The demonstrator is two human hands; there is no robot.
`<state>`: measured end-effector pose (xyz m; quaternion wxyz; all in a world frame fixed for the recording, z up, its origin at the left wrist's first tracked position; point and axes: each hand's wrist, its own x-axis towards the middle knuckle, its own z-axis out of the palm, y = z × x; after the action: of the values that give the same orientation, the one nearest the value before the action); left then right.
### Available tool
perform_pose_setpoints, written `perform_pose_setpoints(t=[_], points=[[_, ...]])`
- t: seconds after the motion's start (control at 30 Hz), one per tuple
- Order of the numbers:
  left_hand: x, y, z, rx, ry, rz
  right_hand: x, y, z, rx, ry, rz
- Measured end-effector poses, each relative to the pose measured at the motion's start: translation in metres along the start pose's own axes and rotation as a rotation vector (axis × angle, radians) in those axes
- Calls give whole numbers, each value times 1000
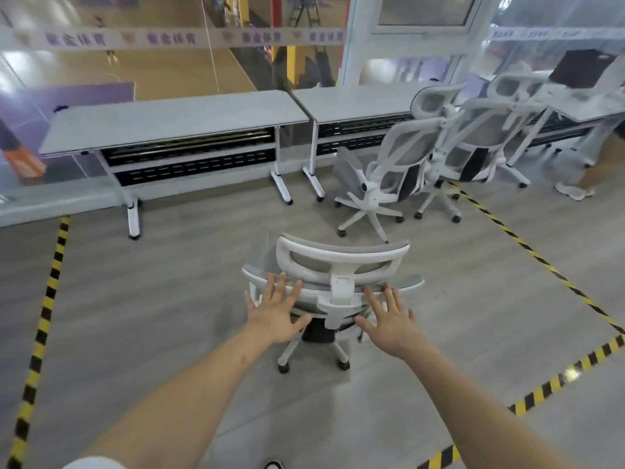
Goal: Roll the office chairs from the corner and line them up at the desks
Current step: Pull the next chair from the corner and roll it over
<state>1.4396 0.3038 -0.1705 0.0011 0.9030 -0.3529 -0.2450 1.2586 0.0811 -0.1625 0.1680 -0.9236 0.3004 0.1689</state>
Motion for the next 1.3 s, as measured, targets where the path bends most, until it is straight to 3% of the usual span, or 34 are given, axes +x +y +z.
perform_pose_setpoints(t=[0.63, 0.8, 1.3], points=[[273, -109, -158, 41, 94, -142, 343, -99, -136, -19, -39, -169], [346, -131, -211, 20, 19, -221, 437, -123, -178, -68, -57, -230], [505, -219, -315, -53, -39, -200, 625, -209, -249, -107, -80, -210]])
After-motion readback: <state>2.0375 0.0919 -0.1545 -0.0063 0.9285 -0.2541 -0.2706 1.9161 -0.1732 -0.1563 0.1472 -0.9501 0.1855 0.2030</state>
